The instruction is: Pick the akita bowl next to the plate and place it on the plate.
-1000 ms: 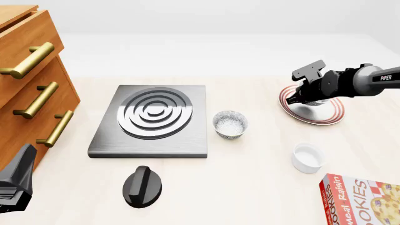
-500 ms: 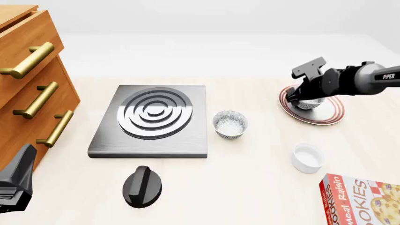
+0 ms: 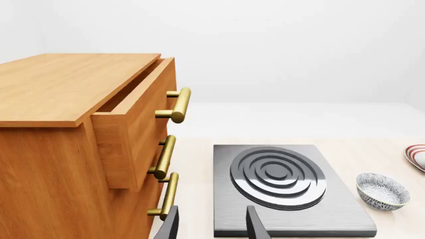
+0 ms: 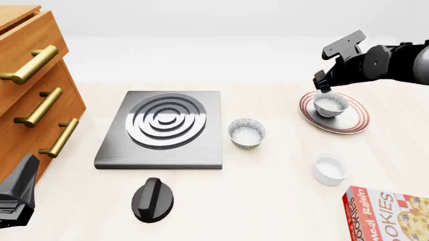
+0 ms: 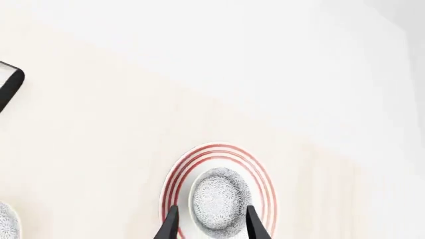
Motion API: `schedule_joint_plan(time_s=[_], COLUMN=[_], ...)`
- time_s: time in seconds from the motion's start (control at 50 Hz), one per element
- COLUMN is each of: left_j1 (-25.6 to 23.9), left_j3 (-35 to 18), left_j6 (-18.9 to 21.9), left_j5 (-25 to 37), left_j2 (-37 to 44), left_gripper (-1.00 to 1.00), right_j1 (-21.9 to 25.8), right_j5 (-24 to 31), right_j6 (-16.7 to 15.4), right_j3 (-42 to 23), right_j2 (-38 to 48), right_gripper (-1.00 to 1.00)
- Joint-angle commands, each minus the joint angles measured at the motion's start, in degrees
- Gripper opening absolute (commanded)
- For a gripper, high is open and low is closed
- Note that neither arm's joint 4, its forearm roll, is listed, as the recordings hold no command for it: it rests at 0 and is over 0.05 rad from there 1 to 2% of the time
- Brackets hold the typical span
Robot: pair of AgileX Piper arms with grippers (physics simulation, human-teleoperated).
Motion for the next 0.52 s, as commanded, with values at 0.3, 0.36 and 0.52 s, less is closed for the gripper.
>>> schedule_joint_plan(time_s=[0.3,0.36,0.52], left_j1=[0.0,0.0,0.0], left_j3=[0.0,0.0,0.0], left_j6=[0.0,0.0,0.0], left_j5=[0.0,0.0,0.0], left_j2=[0.0,0.0,0.0], left_gripper=[1.0,1.0,1.0], right_j1=[15.2,15.6,33.9], right_j5=[7.0,-3.1,-55.9], right_j6=[-7.1,-17.5,-53.5], right_j3=[-7.1,-2.9,12.2], right_j2=[-17.5,-18.7,1.0], right_gripper=[1.0,1.0,1.0])
